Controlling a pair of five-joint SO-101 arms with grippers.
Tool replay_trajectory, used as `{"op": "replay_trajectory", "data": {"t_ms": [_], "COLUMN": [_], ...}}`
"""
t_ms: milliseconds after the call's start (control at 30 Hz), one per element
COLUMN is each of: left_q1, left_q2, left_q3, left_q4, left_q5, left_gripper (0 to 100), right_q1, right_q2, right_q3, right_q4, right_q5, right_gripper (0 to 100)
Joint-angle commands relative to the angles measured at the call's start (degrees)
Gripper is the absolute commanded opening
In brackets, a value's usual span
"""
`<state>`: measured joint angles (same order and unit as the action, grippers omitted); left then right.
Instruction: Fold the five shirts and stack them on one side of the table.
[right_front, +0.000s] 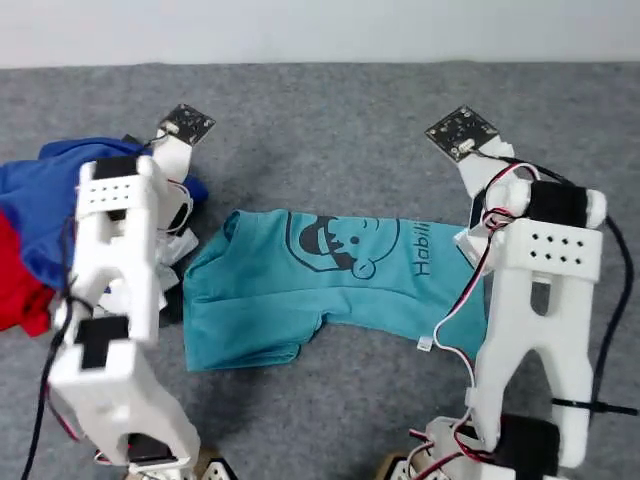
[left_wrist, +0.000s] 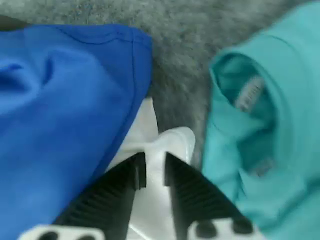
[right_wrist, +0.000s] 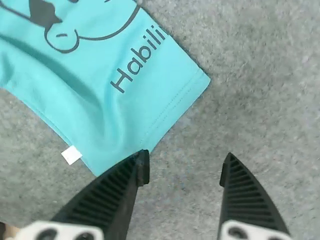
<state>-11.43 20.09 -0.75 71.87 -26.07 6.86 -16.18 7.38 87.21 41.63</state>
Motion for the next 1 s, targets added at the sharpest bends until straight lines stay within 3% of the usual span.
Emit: {"op": "replay_trajectory", "data": {"t_ms": [0, 300, 500, 700, 967], "left_q1": [-1.1, -22.4, -29.7, -28.7, -15.6], "left_q2": [9.1, 27.5, 32.4, 29.1, 10.5], "left_q3": [-8.0, -40.5, -61.3, -60.0, -42.0], "left_q4": [-1.9, 13.8, 28.3, 28.8, 28.7], "left_q5": [1.4, -0.7, -6.9, -7.0, -7.0], "left_gripper": [3, 3, 3, 3, 3], "right_q1": [0.1, 0.5, 0.1, -0.9, -4.6], "right_q2": [-2.4, -2.5, -2.5, -2.5, -2.5], "right_q3": [1.0, 2.2, 2.2, 2.2, 2.2], "right_q4": [-0.3, 0.1, -0.4, -0.3, -0.3], "right_q5": [-1.8, -1.8, -1.8, -1.9, -1.9], "right_gripper": [23.8, 23.8, 23.8, 23.8, 23.8]}}
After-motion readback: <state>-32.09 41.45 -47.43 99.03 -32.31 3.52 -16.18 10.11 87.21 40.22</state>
